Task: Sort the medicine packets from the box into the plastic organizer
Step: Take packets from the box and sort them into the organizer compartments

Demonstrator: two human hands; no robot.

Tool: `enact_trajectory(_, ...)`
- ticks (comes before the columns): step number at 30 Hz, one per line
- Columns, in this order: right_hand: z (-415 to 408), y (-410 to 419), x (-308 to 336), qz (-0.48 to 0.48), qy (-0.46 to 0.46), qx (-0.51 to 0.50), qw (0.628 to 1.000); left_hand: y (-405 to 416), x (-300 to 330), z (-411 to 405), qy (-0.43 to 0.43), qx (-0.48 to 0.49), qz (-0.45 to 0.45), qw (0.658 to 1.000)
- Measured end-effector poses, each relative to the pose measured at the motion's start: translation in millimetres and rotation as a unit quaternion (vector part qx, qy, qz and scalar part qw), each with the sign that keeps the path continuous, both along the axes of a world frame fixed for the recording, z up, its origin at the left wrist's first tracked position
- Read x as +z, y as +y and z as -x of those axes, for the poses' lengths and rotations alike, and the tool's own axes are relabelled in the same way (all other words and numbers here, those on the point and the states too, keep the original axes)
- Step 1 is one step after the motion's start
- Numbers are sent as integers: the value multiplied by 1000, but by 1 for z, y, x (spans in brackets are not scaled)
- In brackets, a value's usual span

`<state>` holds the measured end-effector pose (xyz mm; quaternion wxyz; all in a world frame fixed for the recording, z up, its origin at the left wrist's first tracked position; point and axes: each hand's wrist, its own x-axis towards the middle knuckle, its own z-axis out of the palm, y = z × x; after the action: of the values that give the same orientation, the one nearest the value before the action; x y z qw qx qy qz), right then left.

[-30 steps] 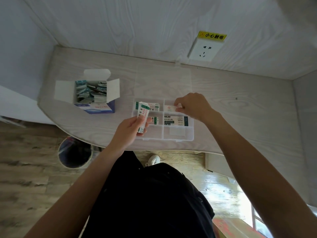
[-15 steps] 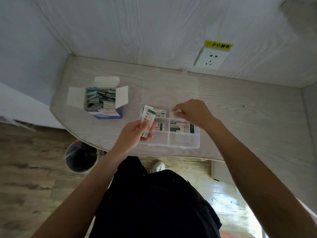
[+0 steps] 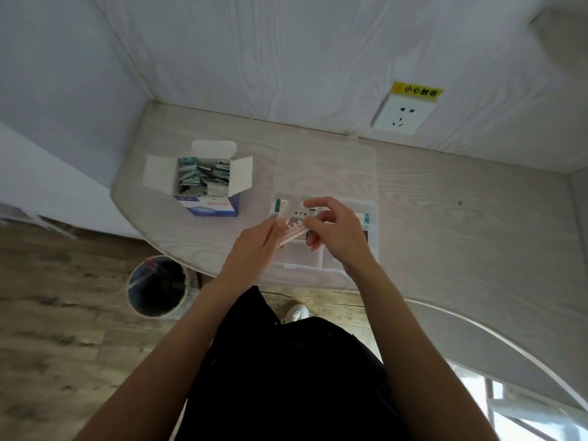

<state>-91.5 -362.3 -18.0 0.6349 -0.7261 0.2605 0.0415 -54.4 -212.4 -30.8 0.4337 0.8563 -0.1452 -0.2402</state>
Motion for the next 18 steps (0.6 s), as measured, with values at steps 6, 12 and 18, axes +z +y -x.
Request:
enact_trajectory(6, -1, 4, 2, -126, -3, -22, 992, 13, -1, 5, -191, -109, -144, 965)
enact_trajectory(12, 6, 3, -6, -141, -4, 1, 990, 18, -9, 2, -190, -103, -100, 971)
enact_trajectory(18, 5, -16, -20, 88, -34, -51, 994, 26, -20, -14, -176, -54, -79, 980)
